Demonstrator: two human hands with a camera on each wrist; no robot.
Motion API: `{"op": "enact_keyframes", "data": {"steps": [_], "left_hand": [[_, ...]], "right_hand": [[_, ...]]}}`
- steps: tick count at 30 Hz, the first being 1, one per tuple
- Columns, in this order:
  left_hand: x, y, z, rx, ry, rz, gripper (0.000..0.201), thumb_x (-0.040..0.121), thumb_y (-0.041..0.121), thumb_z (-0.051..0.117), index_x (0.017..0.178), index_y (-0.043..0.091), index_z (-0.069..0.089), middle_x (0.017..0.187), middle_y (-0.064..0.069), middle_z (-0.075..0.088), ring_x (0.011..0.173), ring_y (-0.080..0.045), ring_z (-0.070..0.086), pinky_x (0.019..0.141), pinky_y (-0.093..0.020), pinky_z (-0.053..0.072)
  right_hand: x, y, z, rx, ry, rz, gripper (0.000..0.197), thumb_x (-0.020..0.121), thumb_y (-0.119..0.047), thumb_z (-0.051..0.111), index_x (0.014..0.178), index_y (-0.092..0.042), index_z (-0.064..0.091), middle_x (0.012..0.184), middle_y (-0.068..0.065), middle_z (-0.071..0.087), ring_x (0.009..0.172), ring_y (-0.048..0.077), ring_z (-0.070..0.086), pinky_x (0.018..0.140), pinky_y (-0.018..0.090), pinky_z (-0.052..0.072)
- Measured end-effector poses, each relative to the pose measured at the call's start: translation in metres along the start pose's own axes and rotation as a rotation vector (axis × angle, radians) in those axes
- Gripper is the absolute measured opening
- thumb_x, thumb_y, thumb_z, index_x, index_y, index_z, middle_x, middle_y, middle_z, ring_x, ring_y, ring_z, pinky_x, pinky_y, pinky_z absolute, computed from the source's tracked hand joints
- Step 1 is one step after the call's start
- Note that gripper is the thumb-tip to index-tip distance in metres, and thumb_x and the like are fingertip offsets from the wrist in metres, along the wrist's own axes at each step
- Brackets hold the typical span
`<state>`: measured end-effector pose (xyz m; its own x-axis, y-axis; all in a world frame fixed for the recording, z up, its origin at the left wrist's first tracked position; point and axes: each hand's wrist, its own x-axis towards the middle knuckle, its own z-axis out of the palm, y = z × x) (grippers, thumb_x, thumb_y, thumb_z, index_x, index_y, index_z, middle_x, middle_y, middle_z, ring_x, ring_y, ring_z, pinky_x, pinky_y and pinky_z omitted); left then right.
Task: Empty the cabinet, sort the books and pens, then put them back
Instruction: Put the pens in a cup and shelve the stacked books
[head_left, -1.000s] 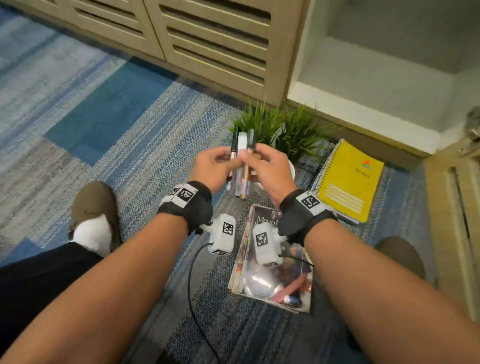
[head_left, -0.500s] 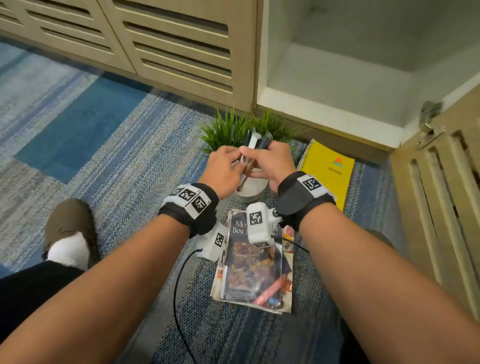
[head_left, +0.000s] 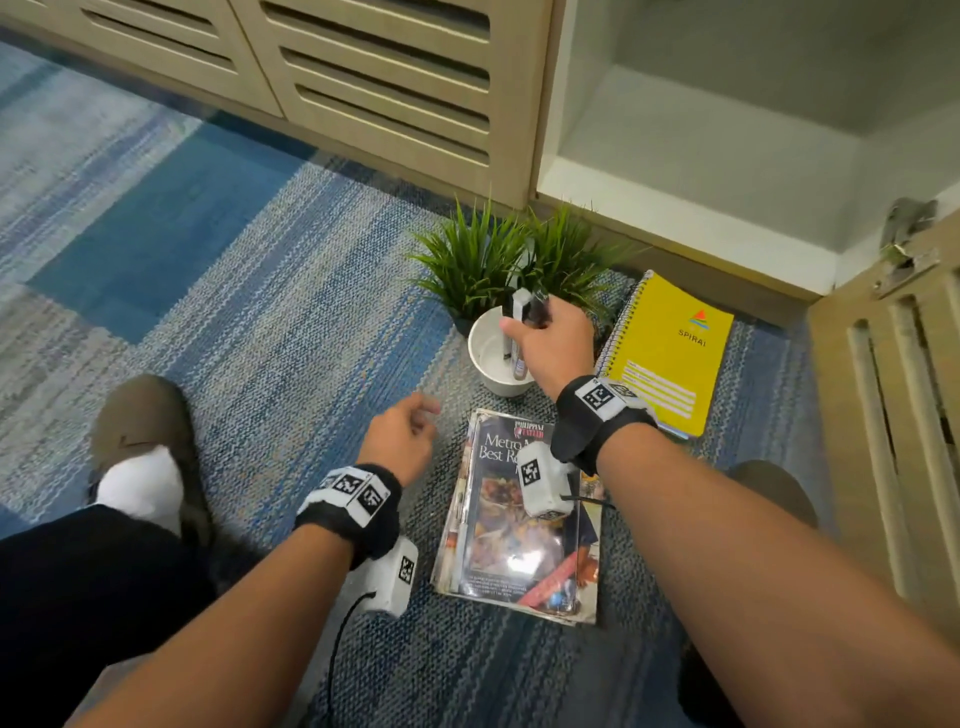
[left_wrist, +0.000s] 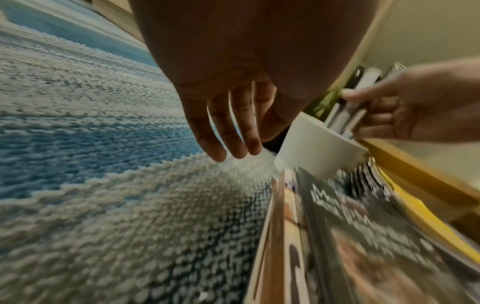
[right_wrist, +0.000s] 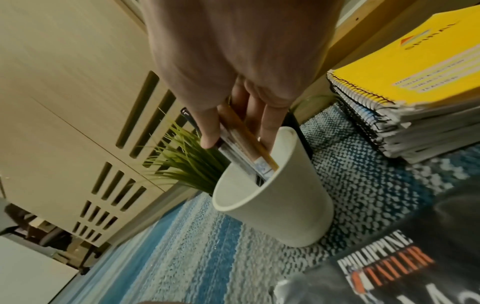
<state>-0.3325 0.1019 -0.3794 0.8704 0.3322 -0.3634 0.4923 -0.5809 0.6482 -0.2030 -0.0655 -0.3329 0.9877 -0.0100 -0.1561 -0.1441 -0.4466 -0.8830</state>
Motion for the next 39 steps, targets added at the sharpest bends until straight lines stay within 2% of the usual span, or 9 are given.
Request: {"op": "enact_keyframes", "data": {"steps": [5, 8, 13, 16, 19, 24, 32, 36, 39], "left_hand": [[0.008, 0.042, 0.017, -0.05, -0.027, -0.036, 0.054, 0.092, 0.054, 0.047, 0.138, 0.025, 0.043, 0.1, -0.005, 0.072, 0.101, -0.023, 0.065, 0.096, -0.039, 0.049], [0.036, 0.065, 0.029, -0.135, 0.004, -0.143, 0.078, 0.075, 0.071, 0.042, 0.139, 0.027, 0.04, 0.109, -0.009, 0.072, 0.105, -0.028, 0.066, 0.097, -0.047, 0.049], [0.059, 0.079, 0.041, -0.26, 0.017, -0.215, 0.04, 0.076, 0.028, 0.053, 0.113, 0.015, 0.062, 0.092, -0.016, 0.074, 0.084, -0.037, 0.072, 0.076, -0.049, 0.059], [0.059, 0.068, 0.04, -0.271, 0.066, -0.226, 0.052, 0.07, 0.035, 0.047, 0.114, 0.014, 0.065, 0.088, -0.018, 0.074, 0.082, -0.038, 0.071, 0.075, -0.049, 0.06], [0.056, 0.04, 0.029, -0.27, 0.117, -0.216, 0.05, 0.065, 0.041, 0.045, 0.102, 0.015, 0.066, 0.084, -0.02, 0.074, 0.081, -0.04, 0.071, 0.075, -0.05, 0.06], [0.065, -0.023, -0.004, -0.26, 0.208, -0.243, 0.069, 0.053, 0.05, 0.041, 0.11, 0.017, 0.065, 0.076, -0.021, 0.073, 0.08, -0.042, 0.071, 0.075, -0.055, 0.058], [0.043, -0.038, -0.036, -0.309, 0.198, -0.38, 0.009, 0.079, 0.024, 0.052, 0.08, 0.015, 0.055, 0.071, -0.019, 0.072, 0.068, -0.036, 0.07, 0.074, -0.056, 0.058], [0.01, 0.003, -0.05, -0.226, 0.439, -0.413, 0.035, 0.085, 0.034, 0.061, 0.11, 0.013, 0.048, 0.092, -0.01, 0.059, 0.084, -0.03, 0.057, 0.078, -0.037, 0.045], [-0.026, 0.027, -0.041, -0.207, 0.603, -0.28, 0.021, 0.087, 0.027, 0.056, 0.099, 0.014, 0.044, 0.077, -0.006, 0.055, 0.076, -0.032, 0.055, 0.069, -0.038, 0.039]], "right_hand": [[-0.001, 0.007, 0.002, 0.002, 0.002, -0.021, 0.024, 0.077, -0.016, 0.083, 0.098, -0.018, 0.071, 0.089, -0.001, 0.072, 0.077, 0.016, 0.064, 0.072, 0.031, 0.055], [-0.001, 0.01, -0.002, -0.04, 0.01, -0.038, 0.032, 0.077, -0.016, 0.083, 0.108, -0.018, 0.072, 0.099, 0.001, 0.074, 0.09, 0.015, 0.067, 0.085, 0.034, 0.056], [-0.004, 0.011, -0.013, -0.084, 0.006, -0.089, 0.04, 0.082, -0.017, 0.079, 0.122, -0.016, 0.069, 0.118, 0.003, 0.072, 0.106, 0.014, 0.066, 0.093, 0.025, 0.05], [-0.011, 0.013, -0.023, -0.174, 0.057, -0.203, 0.034, 0.088, -0.022, 0.073, 0.121, -0.018, 0.071, 0.114, 0.001, 0.074, 0.101, 0.016, 0.067, 0.088, 0.02, 0.048], [-0.02, 0.019, -0.026, -0.207, 0.075, -0.304, 0.027, 0.09, -0.024, 0.069, 0.116, -0.018, 0.073, 0.114, -0.001, 0.074, 0.106, 0.017, 0.067, 0.094, 0.033, 0.054], [-0.038, 0.03, -0.022, -0.206, 0.085, -0.39, 0.019, 0.091, -0.025, 0.066, 0.108, -0.021, 0.072, 0.098, -0.005, 0.074, 0.091, 0.016, 0.069, 0.078, 0.039, 0.058], [-0.043, 0.044, -0.039, -0.252, 0.028, -0.312, 0.016, 0.091, -0.027, 0.067, 0.106, -0.024, 0.071, 0.086, -0.008, 0.069, 0.075, 0.015, 0.066, 0.068, 0.035, 0.058], [-0.047, 0.052, -0.052, -0.274, 0.043, -0.206, 0.014, 0.092, -0.036, 0.066, 0.102, -0.027, 0.069, 0.076, -0.007, 0.064, 0.068, 0.014, 0.06, 0.062, 0.031, 0.053], [-0.067, 0.065, -0.057, -0.266, 0.125, -0.075, 0.021, 0.092, -0.048, 0.062, 0.084, -0.028, 0.059, 0.063, -0.005, 0.051, 0.059, 0.018, 0.052, 0.054, 0.032, 0.042]]}}
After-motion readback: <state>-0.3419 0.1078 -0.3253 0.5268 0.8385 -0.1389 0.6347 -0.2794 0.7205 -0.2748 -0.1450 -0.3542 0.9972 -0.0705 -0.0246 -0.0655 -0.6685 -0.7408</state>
